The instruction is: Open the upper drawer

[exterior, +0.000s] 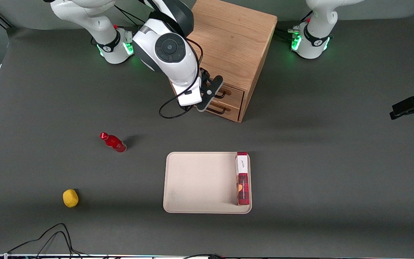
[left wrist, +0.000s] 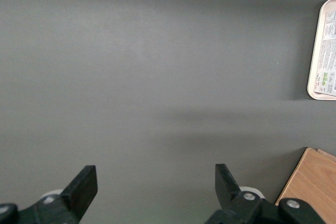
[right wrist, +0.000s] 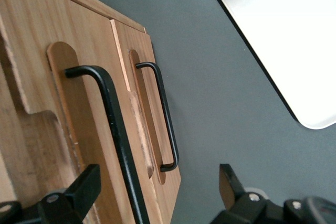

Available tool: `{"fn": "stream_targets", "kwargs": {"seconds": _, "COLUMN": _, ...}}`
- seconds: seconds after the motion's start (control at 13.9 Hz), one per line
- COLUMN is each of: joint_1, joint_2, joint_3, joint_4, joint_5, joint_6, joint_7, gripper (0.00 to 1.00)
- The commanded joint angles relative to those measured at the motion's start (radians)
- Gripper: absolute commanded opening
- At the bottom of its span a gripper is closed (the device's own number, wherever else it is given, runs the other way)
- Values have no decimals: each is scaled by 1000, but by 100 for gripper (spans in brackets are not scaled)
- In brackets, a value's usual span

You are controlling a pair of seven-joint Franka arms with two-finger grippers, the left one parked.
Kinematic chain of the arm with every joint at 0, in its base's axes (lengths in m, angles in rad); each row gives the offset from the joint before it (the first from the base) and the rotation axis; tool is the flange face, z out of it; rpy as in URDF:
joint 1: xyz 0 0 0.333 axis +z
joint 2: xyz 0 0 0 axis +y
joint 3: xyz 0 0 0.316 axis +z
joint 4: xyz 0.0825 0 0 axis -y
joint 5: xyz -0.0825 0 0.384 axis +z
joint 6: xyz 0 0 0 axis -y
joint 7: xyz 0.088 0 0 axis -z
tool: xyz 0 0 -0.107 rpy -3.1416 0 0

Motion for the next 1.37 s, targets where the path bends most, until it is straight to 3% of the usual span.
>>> {"fn": "stream_targets", "kwargs": {"seconds": 0.0, "joint_1": 12, "joint_2": 13, "joint_3": -4, "joint_4": 8, "joint_5": -23, "joint_6": 25, "joint_7": -53, "gripper": 100}}
{"fn": "stream_targets", "kwargs": {"seconds": 1.3, "joint_1": 8, "joint_2": 32, "joint_3": -4, "joint_4": -70, "joint_5": -47, "joint_6": 140, "joint_7": -114, "gripper": 100}}
